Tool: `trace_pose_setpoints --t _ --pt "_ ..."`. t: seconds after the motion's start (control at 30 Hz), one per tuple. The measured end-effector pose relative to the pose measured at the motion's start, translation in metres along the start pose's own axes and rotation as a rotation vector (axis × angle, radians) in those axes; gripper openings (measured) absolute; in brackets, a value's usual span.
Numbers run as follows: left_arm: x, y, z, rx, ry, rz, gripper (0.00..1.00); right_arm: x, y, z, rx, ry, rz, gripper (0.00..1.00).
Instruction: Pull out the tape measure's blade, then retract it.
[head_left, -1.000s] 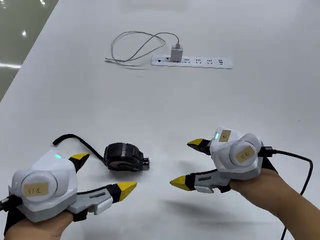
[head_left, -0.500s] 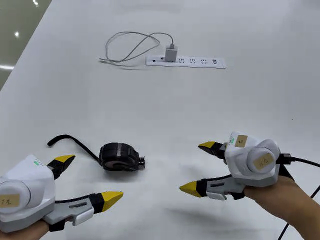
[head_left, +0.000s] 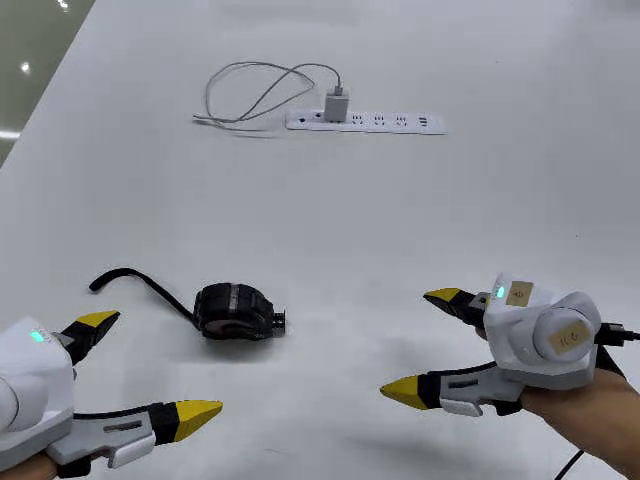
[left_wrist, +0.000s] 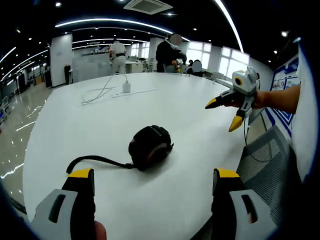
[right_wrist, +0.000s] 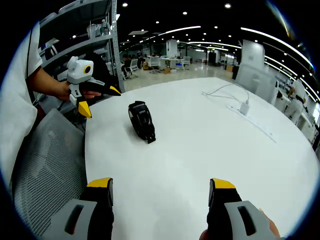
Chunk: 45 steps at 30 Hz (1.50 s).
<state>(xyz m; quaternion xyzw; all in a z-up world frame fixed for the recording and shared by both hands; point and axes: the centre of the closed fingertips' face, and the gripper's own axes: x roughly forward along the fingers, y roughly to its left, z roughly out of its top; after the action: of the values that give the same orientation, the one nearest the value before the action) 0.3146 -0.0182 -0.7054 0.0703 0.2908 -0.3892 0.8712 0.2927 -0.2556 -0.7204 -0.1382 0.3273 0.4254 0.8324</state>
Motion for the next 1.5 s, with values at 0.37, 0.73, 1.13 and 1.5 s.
trace_pose_setpoints --t 0.37,0.73,1.13,1.5 --pt "-0.013 0.002 -0.010 -0.017 0.011 -0.013 0.99 -0.017 0.007 -0.019 0.045 -0.002 -0.021 0.84" --pt "-0.024 0.002 -0.019 -0.020 0.037 -0.023 0.99 -0.032 0.017 -0.032 0.083 -0.017 -0.032 0.90" --pt "-0.036 0.002 -0.030 -0.016 0.055 -0.032 0.99 -0.048 0.022 -0.046 0.087 -0.012 -0.056 0.99" --pt "-0.040 0.001 -0.039 0.019 0.073 -0.030 0.99 -0.053 0.016 -0.056 0.116 -0.007 -0.075 0.99"
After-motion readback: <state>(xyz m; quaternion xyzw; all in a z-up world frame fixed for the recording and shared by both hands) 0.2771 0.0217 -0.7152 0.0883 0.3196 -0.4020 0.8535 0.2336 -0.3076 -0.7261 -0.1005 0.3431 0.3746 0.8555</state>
